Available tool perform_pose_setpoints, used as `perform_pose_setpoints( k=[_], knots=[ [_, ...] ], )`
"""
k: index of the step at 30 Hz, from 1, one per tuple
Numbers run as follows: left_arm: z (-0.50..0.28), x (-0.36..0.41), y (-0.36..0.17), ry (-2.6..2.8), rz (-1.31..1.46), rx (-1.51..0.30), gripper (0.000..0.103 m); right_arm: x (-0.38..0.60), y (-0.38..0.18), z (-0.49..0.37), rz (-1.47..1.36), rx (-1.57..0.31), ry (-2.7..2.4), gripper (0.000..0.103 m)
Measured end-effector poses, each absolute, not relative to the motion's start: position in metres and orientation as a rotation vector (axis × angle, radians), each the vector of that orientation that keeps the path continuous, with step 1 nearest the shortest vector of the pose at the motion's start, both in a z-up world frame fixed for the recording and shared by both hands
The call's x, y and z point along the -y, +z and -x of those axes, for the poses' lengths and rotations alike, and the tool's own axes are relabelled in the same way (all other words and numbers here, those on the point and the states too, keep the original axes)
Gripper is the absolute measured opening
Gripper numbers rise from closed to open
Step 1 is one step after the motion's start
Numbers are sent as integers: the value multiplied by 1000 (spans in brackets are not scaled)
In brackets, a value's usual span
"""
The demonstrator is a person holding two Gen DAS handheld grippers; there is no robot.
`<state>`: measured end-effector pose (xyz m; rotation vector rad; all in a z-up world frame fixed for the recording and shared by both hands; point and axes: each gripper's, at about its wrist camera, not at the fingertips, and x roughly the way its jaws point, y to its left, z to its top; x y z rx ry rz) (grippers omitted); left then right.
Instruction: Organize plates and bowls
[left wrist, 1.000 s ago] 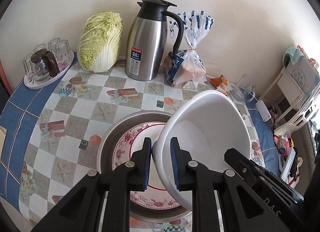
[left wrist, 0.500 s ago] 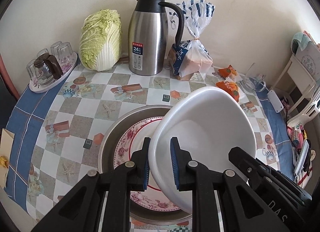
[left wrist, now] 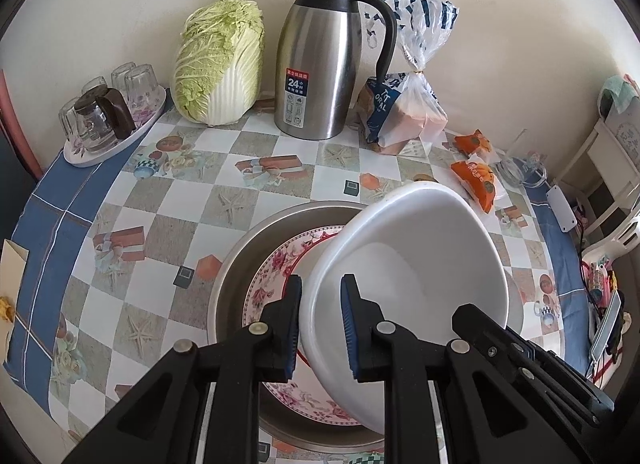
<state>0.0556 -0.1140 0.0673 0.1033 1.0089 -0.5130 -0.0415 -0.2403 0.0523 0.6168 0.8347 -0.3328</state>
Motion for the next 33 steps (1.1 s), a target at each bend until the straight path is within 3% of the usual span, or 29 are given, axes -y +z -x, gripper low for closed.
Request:
perform_pose_setpoints(
  k=[33],
  knots=[
    [-70, 115, 45, -519, -58, -1084, 20, 254, 33, 29, -691, -818, -313, 14]
  ],
)
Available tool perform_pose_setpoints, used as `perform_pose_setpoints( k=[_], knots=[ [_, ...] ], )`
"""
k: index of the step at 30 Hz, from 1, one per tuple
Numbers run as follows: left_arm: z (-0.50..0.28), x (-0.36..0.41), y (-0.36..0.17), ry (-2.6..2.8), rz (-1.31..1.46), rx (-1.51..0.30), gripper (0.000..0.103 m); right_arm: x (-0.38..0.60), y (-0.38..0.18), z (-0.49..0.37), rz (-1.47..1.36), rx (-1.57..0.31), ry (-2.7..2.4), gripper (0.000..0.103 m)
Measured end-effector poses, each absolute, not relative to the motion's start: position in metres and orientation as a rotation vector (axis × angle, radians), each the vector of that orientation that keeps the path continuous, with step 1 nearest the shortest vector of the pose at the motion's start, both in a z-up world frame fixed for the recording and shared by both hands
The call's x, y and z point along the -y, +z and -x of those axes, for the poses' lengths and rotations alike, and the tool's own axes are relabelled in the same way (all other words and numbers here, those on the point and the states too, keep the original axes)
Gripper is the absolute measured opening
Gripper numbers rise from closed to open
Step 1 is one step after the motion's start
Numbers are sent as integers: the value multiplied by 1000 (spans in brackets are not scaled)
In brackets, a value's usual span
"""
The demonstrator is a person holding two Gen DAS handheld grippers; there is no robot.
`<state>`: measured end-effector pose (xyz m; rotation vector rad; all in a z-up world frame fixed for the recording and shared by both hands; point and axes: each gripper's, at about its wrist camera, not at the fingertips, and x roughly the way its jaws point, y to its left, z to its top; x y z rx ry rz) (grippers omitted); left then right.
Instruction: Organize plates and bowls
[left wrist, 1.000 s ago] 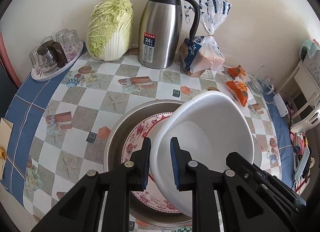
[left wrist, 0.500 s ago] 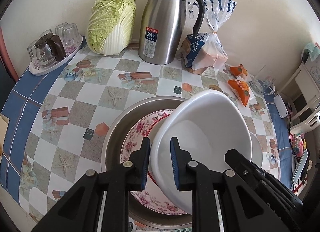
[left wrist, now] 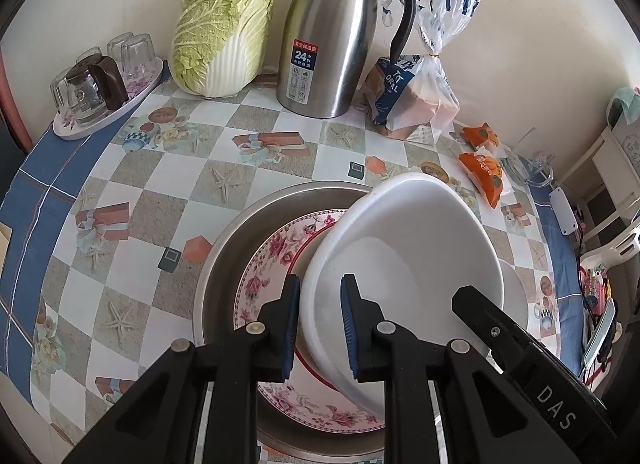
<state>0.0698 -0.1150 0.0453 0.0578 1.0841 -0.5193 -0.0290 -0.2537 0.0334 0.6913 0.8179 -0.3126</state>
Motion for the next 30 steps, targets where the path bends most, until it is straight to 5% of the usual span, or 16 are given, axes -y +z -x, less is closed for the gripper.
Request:
perform_pose_setpoints(
  k=[30],
  knots=[
    [-68, 111, 49, -519, -51, -1082, 20, 258, 32, 28, -710, -817, -311, 16]
  ],
)
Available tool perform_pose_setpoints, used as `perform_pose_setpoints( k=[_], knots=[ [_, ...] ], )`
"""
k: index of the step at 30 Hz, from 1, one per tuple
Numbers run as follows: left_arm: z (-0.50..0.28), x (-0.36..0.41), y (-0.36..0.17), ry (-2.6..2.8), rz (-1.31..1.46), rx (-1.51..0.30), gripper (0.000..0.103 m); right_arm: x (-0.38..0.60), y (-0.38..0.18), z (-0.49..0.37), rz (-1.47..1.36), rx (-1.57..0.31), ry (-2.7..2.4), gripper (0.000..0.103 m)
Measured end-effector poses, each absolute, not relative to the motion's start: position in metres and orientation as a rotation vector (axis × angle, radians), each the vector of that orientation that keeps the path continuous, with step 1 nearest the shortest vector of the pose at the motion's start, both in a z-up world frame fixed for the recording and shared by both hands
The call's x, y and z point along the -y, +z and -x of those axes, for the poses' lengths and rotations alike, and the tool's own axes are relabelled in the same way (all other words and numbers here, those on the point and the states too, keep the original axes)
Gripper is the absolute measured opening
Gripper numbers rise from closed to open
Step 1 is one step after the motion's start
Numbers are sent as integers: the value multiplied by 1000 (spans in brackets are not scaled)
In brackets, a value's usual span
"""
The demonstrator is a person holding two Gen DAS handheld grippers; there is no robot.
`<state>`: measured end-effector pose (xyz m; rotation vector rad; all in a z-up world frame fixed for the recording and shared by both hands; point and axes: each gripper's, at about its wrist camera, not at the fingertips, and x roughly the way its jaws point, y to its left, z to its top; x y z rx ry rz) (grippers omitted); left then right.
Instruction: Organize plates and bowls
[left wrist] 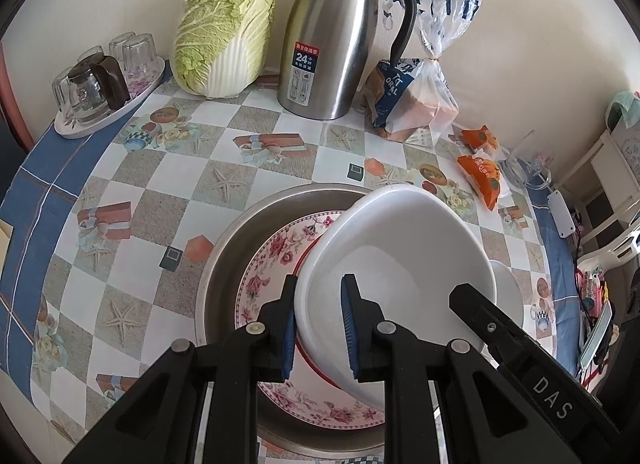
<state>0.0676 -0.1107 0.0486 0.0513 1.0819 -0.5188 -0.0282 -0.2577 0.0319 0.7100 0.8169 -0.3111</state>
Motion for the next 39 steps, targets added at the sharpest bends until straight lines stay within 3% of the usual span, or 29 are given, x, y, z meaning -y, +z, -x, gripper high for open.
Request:
perform_pose_setpoints(
  k=[34, 39],
  knots=[
    [-66, 103, 63, -503, -16, -1039, 23, 256, 36, 29, -678, -818, -321, 17],
    [-64, 101, 69, -493, -17, -1024, 30, 256, 49, 33, -661, -788, -325, 17]
  ],
)
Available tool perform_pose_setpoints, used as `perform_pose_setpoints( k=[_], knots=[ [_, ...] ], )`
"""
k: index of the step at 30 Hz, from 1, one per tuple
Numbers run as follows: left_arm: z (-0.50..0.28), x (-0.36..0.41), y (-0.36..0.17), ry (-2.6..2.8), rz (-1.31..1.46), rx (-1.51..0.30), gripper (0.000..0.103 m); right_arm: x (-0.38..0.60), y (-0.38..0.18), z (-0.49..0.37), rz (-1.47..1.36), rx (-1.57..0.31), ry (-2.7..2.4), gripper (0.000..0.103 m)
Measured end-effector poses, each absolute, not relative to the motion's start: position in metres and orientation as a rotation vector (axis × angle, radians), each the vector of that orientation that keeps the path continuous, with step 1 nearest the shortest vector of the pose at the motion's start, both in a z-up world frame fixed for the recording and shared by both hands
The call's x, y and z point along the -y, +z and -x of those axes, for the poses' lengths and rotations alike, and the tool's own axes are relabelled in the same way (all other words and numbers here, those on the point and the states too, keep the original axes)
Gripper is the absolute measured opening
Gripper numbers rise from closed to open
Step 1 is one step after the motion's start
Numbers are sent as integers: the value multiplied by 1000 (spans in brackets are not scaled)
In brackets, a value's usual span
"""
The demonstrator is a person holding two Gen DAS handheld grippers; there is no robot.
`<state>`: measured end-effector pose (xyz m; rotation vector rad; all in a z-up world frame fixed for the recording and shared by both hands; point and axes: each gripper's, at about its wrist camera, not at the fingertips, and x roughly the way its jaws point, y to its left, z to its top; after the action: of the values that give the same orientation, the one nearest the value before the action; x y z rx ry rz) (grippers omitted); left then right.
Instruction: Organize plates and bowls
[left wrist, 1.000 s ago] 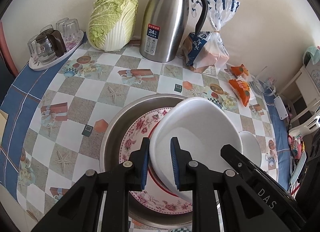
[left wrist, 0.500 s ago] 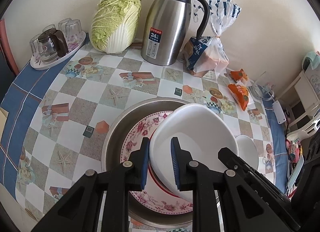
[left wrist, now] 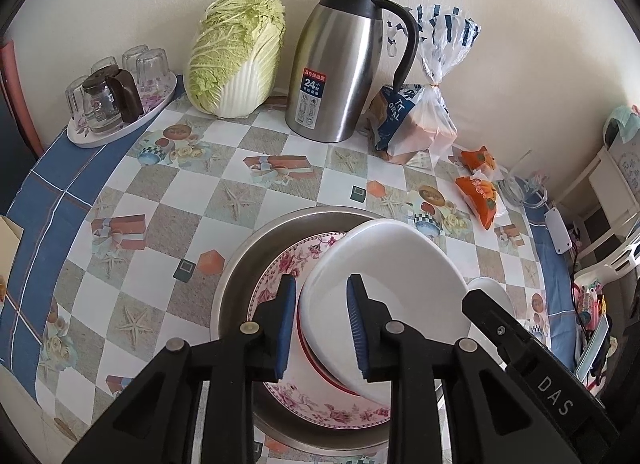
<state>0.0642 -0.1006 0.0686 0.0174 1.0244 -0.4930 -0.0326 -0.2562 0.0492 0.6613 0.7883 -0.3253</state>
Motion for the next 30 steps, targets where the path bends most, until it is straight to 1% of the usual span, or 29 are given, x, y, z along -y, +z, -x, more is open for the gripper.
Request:
perform_pose_setpoints(
  k=[4, 7, 8, 9, 10, 12, 13, 14, 16, 17, 19, 27, 30],
  knots=[
    [-63, 97, 76, -484, -14, -1003, 33, 257, 56, 36, -642, -781, -341, 16],
    [-64, 94, 78, -468, -7, -995, 46, 259, 57, 37, -628, -794, -359, 16],
    [-64, 93, 78, -460, -6, -996, 48, 259, 56, 38, -624, -802, -366, 16],
    [-65, 92, 77, -454, -4, -999, 50, 260, 56, 38, -620, -808, -373, 23],
    [-66, 91, 76, -448, 0, -1004, 54, 260, 55, 38, -616, -811, -377, 32],
    [-68, 90, 74, -432, 4, -1013, 60, 261, 55, 39, -610, -816, -388, 43],
    [-68, 89, 73, -422, -1, -1013, 63, 262, 54, 39, -609, -817, -392, 47],
    [-68, 89, 73, -414, -5, -1011, 64, 262, 54, 39, -610, -816, -394, 49],
    [-69, 86, 73, -402, -4, -1012, 66, 262, 54, 39, -608, -816, -396, 58],
    [-70, 85, 72, -394, -2, -1015, 75, 262, 54, 39, -606, -818, -399, 60],
    [-72, 83, 70, -377, 1, -1020, 84, 262, 54, 39, -599, -821, -405, 67],
    [-78, 74, 66, -299, 8, -1009, 87, 263, 53, 39, -582, -823, -419, 85],
    [-79, 73, 64, -287, 3, -1012, 90, 263, 54, 38, -575, -820, -419, 87]
  ],
)
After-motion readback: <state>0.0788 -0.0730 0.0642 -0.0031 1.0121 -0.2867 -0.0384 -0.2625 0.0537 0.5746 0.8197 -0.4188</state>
